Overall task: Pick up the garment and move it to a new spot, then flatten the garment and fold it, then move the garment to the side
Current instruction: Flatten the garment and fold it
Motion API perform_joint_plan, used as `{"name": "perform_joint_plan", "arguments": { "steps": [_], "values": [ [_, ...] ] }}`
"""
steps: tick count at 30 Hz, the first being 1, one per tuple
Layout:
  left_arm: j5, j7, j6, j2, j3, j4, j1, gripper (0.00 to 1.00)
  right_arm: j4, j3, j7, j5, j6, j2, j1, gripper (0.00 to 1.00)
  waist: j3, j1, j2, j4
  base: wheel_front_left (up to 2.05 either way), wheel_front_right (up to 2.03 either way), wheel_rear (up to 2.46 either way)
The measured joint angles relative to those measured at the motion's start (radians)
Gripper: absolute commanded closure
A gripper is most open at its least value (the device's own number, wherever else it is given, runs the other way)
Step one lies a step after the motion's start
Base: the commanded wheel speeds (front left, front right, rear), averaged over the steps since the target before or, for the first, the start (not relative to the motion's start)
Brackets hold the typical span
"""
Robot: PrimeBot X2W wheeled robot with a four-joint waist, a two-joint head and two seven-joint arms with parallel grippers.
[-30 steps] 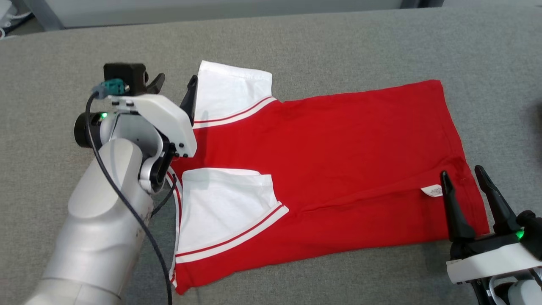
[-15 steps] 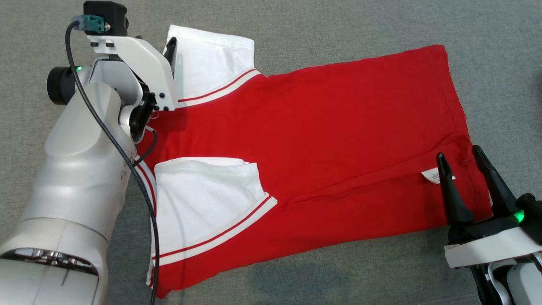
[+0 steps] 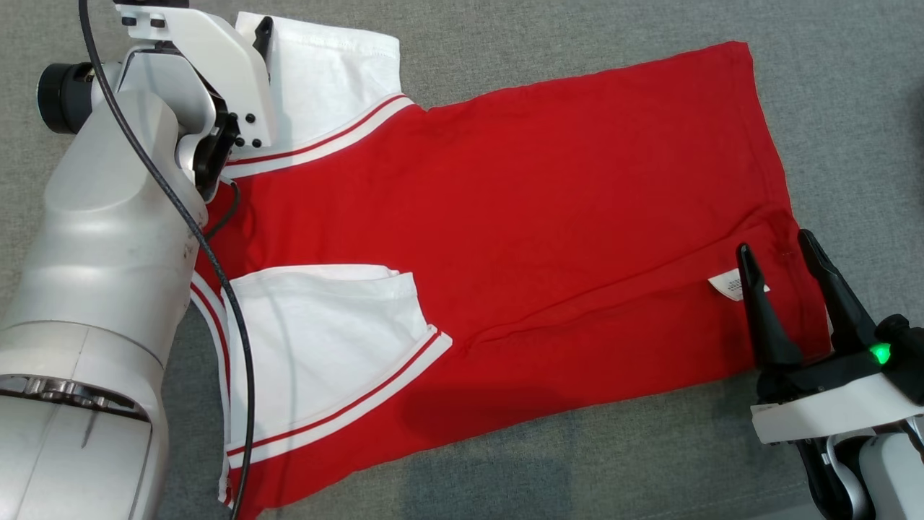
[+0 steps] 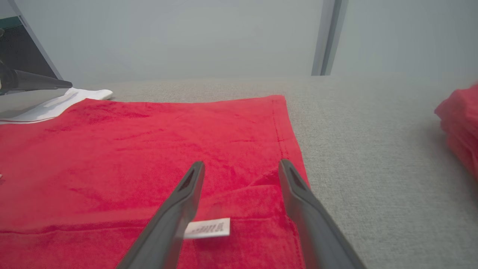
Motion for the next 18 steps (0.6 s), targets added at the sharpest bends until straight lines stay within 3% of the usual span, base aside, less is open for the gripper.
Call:
{"name": "perform_joint_plan", "arguments": {
  "steps": [13,15,16,18],
  "values": [
    [0.006,-0.007,-0.010,0.004,-0.022,0.049,-0.035,0.00,-0.008,-0.002,0.000,0.001,0.000,0.000,-0.017,0.00,0.032,0.0000,0.0000,-0.022,0.00,0.00,0.00],
    [0.006,-0.007,-0.014,0.004,-0.025,0.052,-0.041,0.51,-0.009,-0.003,0.000,0.001,0.000,0.000,-0.017,0.00,0.035,0.0000,0.0000,-0.022,0.00,0.00,0.00],
    [0.006,-0.007,-0.031,0.003,-0.031,0.053,-0.048,0.98,-0.009,-0.004,0.000,0.001,0.000,0.000,-0.017,0.00,0.037,0.0000,0.0000,-0.022,0.00,0.00,0.00],
    [0.006,-0.007,-0.041,-0.001,-0.036,0.055,-0.049,1.00,-0.010,-0.005,0.000,0.000,0.000,0.000,-0.017,0.00,0.040,0.0000,0.0000,-0.019,0.00,0.00,0.00]
  ]
}}
